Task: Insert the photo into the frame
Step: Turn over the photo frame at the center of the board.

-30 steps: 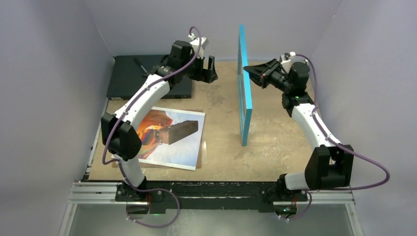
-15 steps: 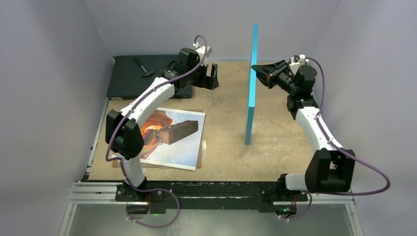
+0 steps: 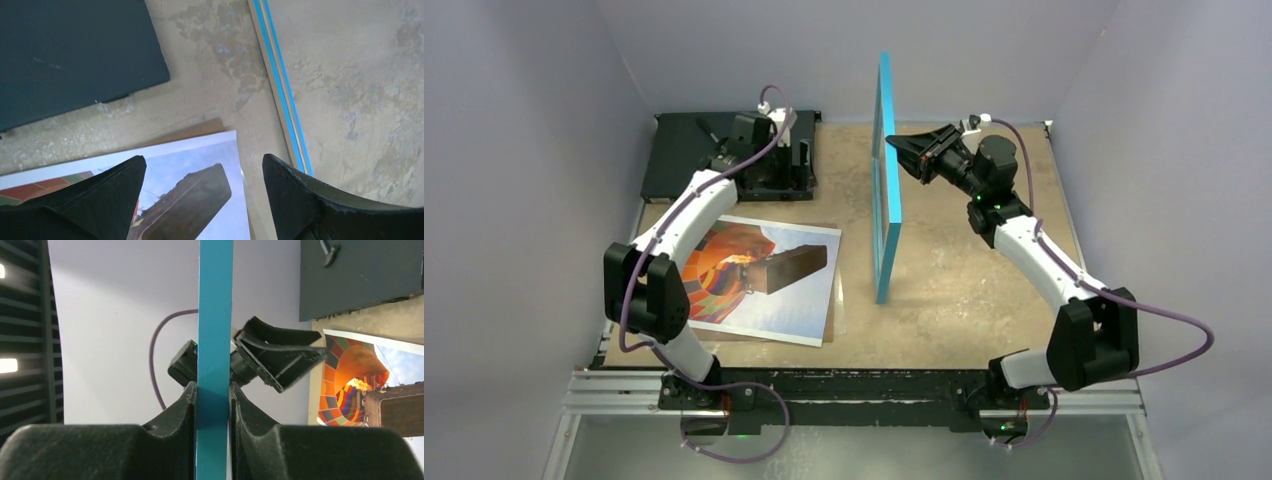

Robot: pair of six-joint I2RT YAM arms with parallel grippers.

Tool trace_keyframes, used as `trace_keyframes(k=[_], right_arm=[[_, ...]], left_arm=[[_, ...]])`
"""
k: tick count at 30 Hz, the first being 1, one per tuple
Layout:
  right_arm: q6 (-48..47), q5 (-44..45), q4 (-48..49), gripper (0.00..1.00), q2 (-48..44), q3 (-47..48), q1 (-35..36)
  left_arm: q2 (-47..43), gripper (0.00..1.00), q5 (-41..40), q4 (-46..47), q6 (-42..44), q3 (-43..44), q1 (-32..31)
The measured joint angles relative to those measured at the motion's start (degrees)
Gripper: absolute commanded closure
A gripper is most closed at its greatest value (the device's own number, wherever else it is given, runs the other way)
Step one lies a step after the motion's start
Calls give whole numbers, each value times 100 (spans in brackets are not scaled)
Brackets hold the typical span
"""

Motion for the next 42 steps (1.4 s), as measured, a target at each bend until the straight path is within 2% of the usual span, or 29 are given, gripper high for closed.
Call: trace_keyframes(k=[4,7,12,13,16,20,26,28,35,42], right_arm=[[186,22,356,100,50,-50,0],[380,-22,1001,100,55,-466,-44],[732,-144,1738,100,-101,-1123,-264],[756,-168,1779,97,-151,-1196,-313],[809,-299,1853,78,-254,-1335,-520],[739,-577,1714,63,-369,-1388,-837],[175,-828,1102,47,-671,-1488,-1432],[-72,-940,804,45,-669,-1488,-1561],[-953,-1228,-352,43,-605,-1355,-1919],[-2780,-737,-2551,40,-247,-17,-2146]], left_arm=[[-83,14,-11,2,175,-334,-83],[-81,14,-133,7,341,-535,-199],[81,14,-413,221,562,-579,-813],[144,14,-437,278,599,-573,-944],[507,14,-566,435,699,-452,-1355],[1174,14,-785,638,804,-201,-1624],[2114,14,-951,758,815,297,-1864],[2371,15,-890,767,793,479,-1952],[2651,18,-684,774,750,605,-2048],[2656,21,-688,822,750,516,-2031]])
